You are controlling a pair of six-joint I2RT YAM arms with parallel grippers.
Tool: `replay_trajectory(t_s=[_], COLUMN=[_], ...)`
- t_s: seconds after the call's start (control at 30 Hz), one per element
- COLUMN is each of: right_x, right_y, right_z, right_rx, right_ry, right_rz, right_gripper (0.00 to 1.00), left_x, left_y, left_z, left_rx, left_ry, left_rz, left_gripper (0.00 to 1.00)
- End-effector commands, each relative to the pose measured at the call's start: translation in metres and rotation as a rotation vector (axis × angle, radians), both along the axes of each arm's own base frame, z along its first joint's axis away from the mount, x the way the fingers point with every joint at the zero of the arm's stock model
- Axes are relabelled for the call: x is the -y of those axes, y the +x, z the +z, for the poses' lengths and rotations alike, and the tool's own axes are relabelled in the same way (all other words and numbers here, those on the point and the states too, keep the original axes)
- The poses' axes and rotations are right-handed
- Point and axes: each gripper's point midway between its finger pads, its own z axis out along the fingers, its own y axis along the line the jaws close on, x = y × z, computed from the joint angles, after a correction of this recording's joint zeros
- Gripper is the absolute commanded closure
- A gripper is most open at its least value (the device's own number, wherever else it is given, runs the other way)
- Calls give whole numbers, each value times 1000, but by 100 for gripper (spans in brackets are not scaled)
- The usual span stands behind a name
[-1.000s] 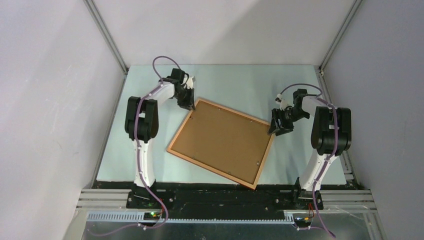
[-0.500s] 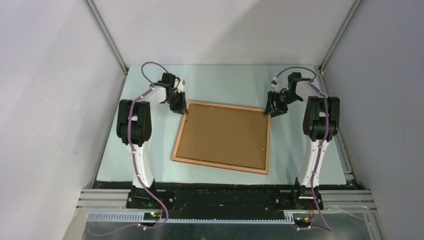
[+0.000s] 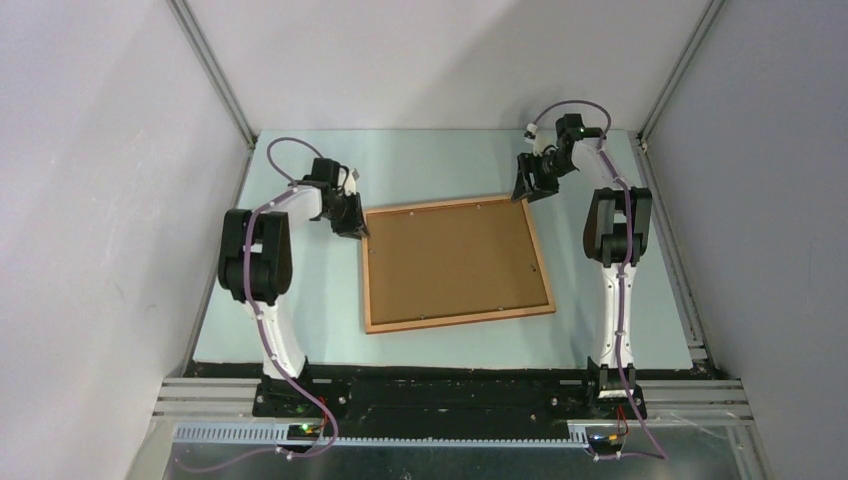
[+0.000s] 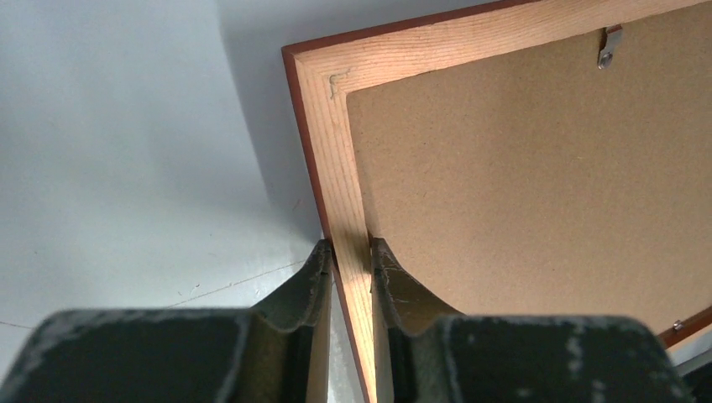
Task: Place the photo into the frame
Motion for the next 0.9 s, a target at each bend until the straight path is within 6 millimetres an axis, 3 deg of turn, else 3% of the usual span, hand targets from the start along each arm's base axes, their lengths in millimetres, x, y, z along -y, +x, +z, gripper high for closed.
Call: replay_trajectory(t_s=[0.0,0.1,0.13,0.23,0.33,0.37,0.4,0.43,0.47,0.5,0.53,0.57,0.6,0.63,0.67,0.7,0.77,0.87], right_x=[-7,4,8,19,29,30,34,34,38,40,42,45,43,52,49,58,66,74], right_y=[9,7,3,-6,-24,-35,-36,-43,-47,-55,-58,-65,-68,-72,-76,-77,-83,-88], right_z=[30,44,40,58,68,59,72,64,77,68,82,74,89,83,99,96,123,145], right_rx=[70,114,110,159,210,196,250,252,296,299,345,357,412,431,492,519,634,723], right_ry=[8,-11,-24,-52,-108,-126,-157,-177,-208,-247,-264,-317,-342,-405,-430,-496,-569,-619], right_rz=[-22,-49,-56,-63,-55,-42,-50,-35,-43,-40,-44,-44,-45,-55,-58,-79,-134,-213], right_gripper=[36,33,32,28,21,19,16,12,8,2,1,1,1,1,1,1,1,1], left_x=[9,6,5,6,6,6,5,5,5,5,4,3,3,3,2,2,1,-1], left_y=[-27,-27,-26,-27,-26,-25,-25,-24,-24,-23,-22,-21,-20,-19,-18,-18,-16,-15], left_z=[-4,-4,-3,-5,-5,-4,-4,-4,-3,-3,-2,-2,-2,-2,-1,-1,-1,0], left_rx=[-67,-64,-56,-58,-54,-51,-48,-46,-43,-41,-36,-34,-31,-30,-28,-26,-21,-12], left_ry=[-65,-69,-70,-77,-79,-78,-75,-76,-76,-74,-72,-70,-67,-66,-65,-63,-58,-48], left_rz=[-17,9,14,30,34,33,35,33,33,32,32,33,33,32,33,32,33,29], left_gripper=[100,100,100,100,100,100,100,100,100,100,100,100,100,100,100,100,100,100])
